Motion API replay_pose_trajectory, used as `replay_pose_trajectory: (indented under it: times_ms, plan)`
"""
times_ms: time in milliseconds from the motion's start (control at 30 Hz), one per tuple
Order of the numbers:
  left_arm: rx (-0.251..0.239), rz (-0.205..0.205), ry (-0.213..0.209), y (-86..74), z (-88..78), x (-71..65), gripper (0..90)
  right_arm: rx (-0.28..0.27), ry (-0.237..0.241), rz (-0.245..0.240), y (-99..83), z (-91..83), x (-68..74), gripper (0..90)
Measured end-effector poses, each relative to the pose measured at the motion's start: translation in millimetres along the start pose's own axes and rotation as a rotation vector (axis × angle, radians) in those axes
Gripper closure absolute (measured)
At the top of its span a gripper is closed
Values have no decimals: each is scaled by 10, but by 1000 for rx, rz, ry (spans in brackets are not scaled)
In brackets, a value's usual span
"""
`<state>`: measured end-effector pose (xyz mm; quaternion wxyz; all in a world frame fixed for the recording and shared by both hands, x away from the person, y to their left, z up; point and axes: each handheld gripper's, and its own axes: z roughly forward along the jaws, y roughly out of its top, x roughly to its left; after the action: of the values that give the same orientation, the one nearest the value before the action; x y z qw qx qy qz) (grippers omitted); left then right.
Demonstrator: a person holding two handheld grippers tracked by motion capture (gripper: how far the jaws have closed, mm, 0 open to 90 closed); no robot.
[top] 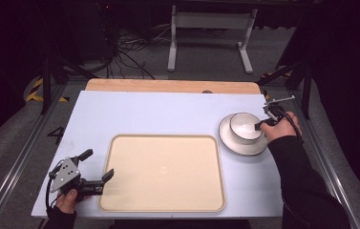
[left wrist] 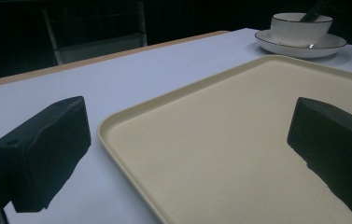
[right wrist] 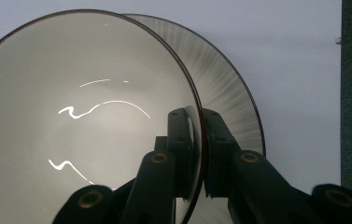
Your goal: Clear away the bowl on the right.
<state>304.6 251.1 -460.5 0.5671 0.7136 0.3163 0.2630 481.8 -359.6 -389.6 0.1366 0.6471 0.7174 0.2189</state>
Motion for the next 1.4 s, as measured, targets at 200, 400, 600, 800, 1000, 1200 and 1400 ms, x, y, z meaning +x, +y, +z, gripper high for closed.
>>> replay_pose_trajectory:
  times_ms: [200, 400, 600, 800, 1000, 1200, 1400]
  plan:
    - [-2, -1, 1, 0, 2, 0, 2, -21, -3, -11, 33, -93, 75, 823]
    - [-1, 1, 1, 0, 2, -2, 2, -28, -29, -37, 60, -179, 150, 814]
    - [-4, -1, 1, -1, 6, -2, 1, -34, -12, -55, 87, -271, 206, 814]
    - [-3, -1, 2, -1, 5, -3, 1, -35, -1, -75, 116, -373, 282, 814]
    - [-4, -1, 2, -1, 5, -3, 2, -36, 17, -102, 147, -502, 374, 814]
    - [-5, -1, 2, -2, 6, -1, 2, -33, 50, -128, 163, -601, 490, 814]
    - [-4, -1, 1, -1, 5, -1, 1, -36, 76, -168, 168, -667, 650, 814]
